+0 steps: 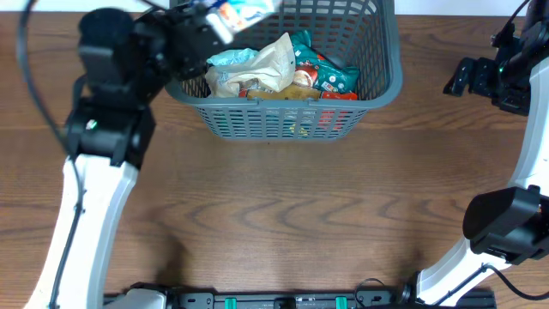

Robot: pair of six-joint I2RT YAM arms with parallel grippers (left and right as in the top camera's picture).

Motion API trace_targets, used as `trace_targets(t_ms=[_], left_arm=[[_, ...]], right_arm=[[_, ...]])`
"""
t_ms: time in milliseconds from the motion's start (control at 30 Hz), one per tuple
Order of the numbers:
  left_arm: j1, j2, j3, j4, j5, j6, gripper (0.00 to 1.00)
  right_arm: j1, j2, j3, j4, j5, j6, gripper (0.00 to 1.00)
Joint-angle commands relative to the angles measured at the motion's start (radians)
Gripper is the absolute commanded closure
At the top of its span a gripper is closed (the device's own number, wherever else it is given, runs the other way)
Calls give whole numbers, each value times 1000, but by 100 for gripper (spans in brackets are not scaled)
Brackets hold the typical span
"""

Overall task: Pack container
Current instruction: 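Raise the multi-pack over the basket rim with the left gripper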

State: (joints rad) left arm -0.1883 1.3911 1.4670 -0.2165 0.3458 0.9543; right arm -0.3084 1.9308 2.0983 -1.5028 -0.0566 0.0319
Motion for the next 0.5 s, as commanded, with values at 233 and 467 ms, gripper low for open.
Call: trace_targets(t_ms=[233,467], left_arm=[[-159,269,116,10,-260,356,94],[-167,420,116,0,-313,385,94]], right_arm=[[2,-13,-2,-1,-30,-18,1],[2,-13,-2,-1,-30,-18,1]])
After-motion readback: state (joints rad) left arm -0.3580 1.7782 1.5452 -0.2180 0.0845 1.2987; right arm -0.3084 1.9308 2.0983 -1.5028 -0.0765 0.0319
